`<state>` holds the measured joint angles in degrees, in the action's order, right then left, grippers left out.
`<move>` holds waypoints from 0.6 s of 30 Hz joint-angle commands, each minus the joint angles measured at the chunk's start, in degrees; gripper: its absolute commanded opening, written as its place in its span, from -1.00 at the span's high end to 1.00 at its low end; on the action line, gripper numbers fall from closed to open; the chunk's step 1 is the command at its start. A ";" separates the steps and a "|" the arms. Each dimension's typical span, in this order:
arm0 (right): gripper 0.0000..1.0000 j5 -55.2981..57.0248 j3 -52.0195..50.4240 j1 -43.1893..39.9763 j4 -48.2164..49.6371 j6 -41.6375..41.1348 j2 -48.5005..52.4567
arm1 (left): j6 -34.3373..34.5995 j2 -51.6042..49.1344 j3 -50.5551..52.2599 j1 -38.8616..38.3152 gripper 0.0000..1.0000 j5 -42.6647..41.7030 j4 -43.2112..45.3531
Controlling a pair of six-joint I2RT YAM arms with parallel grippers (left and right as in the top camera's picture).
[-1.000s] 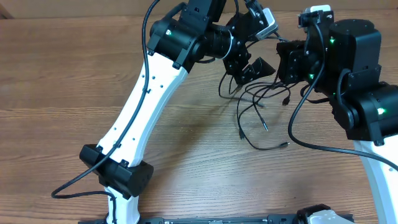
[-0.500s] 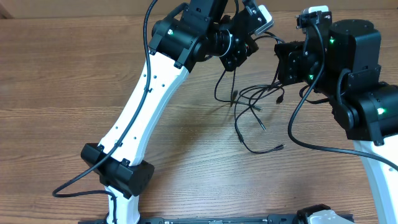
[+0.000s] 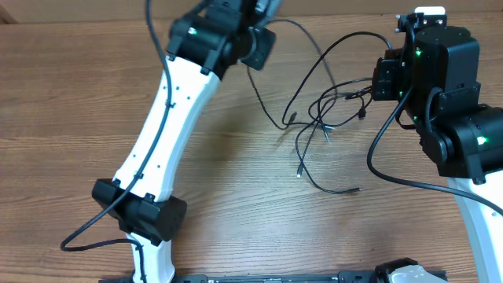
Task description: Untangle cables
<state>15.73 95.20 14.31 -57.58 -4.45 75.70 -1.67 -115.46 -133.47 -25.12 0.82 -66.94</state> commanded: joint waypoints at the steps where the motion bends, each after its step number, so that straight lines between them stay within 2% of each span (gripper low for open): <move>1: 0.93 13.66 0.79 -0.42 0.42 -0.02 -1.31 | 4.09 -0.70 0.20 2.27 0.92 2.54 -1.92; 5: 0.92 29.49 0.79 -3.56 0.42 -1.66 -1.31 | 6.54 -0.68 0.20 4.87 0.91 7.28 -5.14; 8: 0.93 34.80 0.79 -9.29 0.42 -1.68 -1.31 | 11.21 -0.68 0.20 8.04 0.92 15.23 -8.59; 12: 0.93 33.42 0.79 -17.44 0.48 -1.77 -1.31 | 14.86 -0.39 0.20 12.44 0.92 20.22 -11.02; 18: 0.93 21.53 0.79 -31.01 0.63 -4.74 -1.31 | 21.11 2.54 0.17 21.53 0.92 20.15 -10.88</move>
<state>42.89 95.20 -11.77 -57.49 -7.22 75.70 13.56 -115.46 -133.47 -7.77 17.82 -78.00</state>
